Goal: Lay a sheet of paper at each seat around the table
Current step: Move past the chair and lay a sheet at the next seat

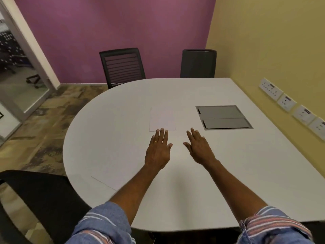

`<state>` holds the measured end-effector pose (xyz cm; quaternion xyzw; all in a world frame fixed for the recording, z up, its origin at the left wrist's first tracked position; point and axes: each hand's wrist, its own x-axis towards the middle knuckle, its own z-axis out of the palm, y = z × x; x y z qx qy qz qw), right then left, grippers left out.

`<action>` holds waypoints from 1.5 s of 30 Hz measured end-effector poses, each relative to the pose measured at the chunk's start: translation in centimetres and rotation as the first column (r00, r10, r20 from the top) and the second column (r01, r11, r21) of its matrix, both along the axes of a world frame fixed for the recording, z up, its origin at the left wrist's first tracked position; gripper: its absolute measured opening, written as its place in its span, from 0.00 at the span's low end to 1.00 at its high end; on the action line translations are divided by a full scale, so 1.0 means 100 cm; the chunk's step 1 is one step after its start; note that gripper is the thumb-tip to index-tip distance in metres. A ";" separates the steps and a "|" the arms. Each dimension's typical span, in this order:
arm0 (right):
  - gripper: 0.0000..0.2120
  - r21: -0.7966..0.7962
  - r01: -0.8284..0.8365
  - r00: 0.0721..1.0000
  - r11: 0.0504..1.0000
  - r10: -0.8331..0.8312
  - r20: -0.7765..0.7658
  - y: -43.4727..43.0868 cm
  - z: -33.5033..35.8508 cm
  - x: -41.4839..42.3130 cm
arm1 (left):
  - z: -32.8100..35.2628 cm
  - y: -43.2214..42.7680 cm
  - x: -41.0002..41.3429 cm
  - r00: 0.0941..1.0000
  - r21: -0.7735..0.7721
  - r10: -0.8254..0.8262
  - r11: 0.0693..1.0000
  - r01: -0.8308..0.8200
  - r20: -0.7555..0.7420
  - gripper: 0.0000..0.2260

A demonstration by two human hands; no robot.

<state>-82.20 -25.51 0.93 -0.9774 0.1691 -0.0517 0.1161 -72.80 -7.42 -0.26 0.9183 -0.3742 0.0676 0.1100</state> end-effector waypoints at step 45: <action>0.31 0.151 -0.342 0.892 0.927 0.371 -0.256 -0.161 -0.192 0.291 | -0.174 -0.146 0.272 0.873 0.292 0.258 0.946 -0.141 -0.414 0.27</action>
